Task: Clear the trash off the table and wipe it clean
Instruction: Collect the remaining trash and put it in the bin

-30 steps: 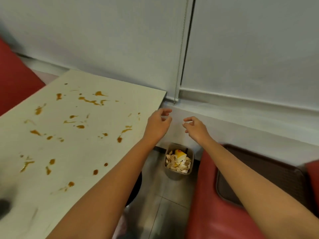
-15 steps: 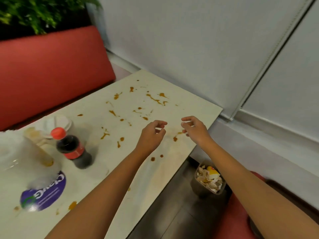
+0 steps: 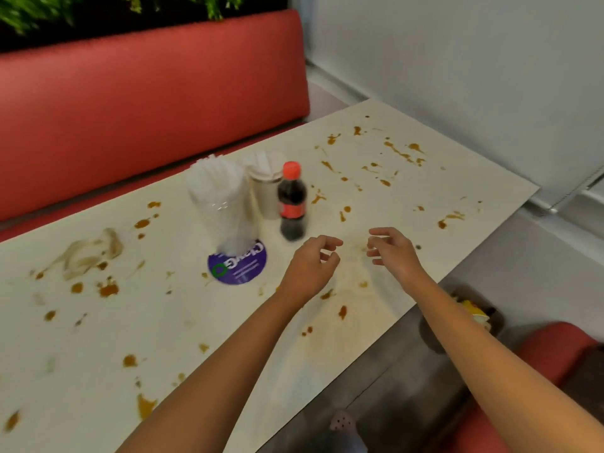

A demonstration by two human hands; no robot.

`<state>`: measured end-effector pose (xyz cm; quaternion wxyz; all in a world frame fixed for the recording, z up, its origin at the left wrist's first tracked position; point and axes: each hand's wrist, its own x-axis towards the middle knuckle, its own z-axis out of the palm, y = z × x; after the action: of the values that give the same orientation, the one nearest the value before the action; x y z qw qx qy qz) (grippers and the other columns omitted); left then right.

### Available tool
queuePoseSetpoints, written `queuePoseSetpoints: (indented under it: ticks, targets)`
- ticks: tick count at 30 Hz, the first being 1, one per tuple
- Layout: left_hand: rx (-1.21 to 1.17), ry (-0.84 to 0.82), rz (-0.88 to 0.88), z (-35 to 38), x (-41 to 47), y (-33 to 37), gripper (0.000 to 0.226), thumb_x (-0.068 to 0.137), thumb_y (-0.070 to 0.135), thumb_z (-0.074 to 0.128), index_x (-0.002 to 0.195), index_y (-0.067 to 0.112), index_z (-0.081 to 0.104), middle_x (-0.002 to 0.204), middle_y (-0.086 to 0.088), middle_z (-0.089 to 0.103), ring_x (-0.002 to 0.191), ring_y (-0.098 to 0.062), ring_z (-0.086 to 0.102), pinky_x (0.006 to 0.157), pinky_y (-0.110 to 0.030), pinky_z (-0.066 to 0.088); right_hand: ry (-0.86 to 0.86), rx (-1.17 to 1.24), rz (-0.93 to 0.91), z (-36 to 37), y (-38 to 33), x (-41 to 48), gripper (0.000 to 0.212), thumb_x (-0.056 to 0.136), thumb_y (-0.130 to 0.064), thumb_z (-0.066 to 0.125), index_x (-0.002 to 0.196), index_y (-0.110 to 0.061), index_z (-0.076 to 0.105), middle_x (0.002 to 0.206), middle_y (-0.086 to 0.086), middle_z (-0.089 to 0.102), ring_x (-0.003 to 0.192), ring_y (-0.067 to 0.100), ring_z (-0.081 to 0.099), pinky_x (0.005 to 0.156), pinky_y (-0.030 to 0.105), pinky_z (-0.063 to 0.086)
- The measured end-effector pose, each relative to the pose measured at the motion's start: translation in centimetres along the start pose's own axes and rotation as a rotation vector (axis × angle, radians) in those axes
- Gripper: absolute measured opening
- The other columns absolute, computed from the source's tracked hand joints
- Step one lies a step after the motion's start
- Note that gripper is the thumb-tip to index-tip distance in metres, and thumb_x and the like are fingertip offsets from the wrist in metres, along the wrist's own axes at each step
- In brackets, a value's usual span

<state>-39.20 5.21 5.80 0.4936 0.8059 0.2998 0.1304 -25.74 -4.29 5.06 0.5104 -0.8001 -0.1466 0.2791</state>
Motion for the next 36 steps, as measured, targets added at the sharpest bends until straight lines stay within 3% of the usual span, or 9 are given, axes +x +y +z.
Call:
queuePoseSetpoints:
  ticks: [7,19,24,30,33,36]
  targets:
    - [-0.007,0.118,-0.110,-9.5,-9.1,-6.7,0.023,0.092,0.013,0.053,0.113,0.019,0.059,0.114,0.002,0.059,0.086,-0.007,0.055,0.065,-0.006,0.042,-0.124,-0.022,-0.012,8.7,0.5,-7.4,0.016,0.093,-0.013,0.051,0.107,-0.013,0.058,0.095,0.006,0.060,0.081,0.019,0.060,0.081,0.034,0.050]
    - [-0.013,0.487,-0.287,-21.3,-25.9,-14.6,0.022,0.093,0.011,0.050,0.109,0.022,0.060,0.110,0.008,0.057,0.084,0.002,0.054,0.071,-0.001,0.040,-0.526,-0.140,-0.144,25.7,-1.6,-18.4,0.012,0.094,-0.014,0.049,0.102,-0.019,0.056,0.099,0.006,0.059,0.080,0.015,0.060,0.083,0.034,0.049]
    - [0.132,0.603,-0.315,-24.6,-32.7,-17.0,0.022,0.091,0.012,0.054,0.109,0.023,0.060,0.108,0.011,0.054,0.087,0.004,0.051,0.073,-0.004,0.038,-0.658,-0.203,-0.227,30.5,-2.0,-23.2,0.012,0.093,-0.014,0.051,0.099,-0.021,0.058,0.087,-0.001,0.057,0.081,0.016,0.060,0.081,0.034,0.049]
    - [0.356,0.861,-0.516,-27.3,-41.7,-19.4,0.030,0.084,0.016,0.064,0.114,0.013,0.061,0.116,-0.006,0.056,0.109,-0.025,0.051,0.094,-0.035,0.041,-0.810,-0.303,-0.298,34.2,-1.7,-27.2,0.013,0.093,-0.016,0.050,0.099,-0.024,0.059,0.088,-0.004,0.055,0.084,0.014,0.060,0.081,0.031,0.048]
    - [0.353,0.981,-0.770,-27.1,-44.5,-20.0,0.053,0.084,0.032,0.064,0.131,0.013,0.049,0.132,-0.013,0.047,0.122,-0.032,0.041,0.102,-0.043,0.034,-0.875,-0.329,-0.320,35.6,-1.4,-28.6,0.014,0.093,-0.016,0.050,0.100,-0.023,0.059,0.087,-0.005,0.055,0.086,0.017,0.060,0.079,0.031,0.048]
    - [0.241,0.955,-0.972,-26.1,-45.1,-21.0,0.085,0.077,0.050,0.066,0.143,0.011,0.029,0.141,-0.019,0.036,0.130,-0.036,0.033,0.108,-0.047,0.029,-0.931,-0.341,-0.327,36.8,-1.2,-29.8,0.014,0.093,-0.015,0.049,0.101,-0.021,0.059,0.088,-0.004,0.054,0.086,0.021,0.060,0.069,0.026,0.047]
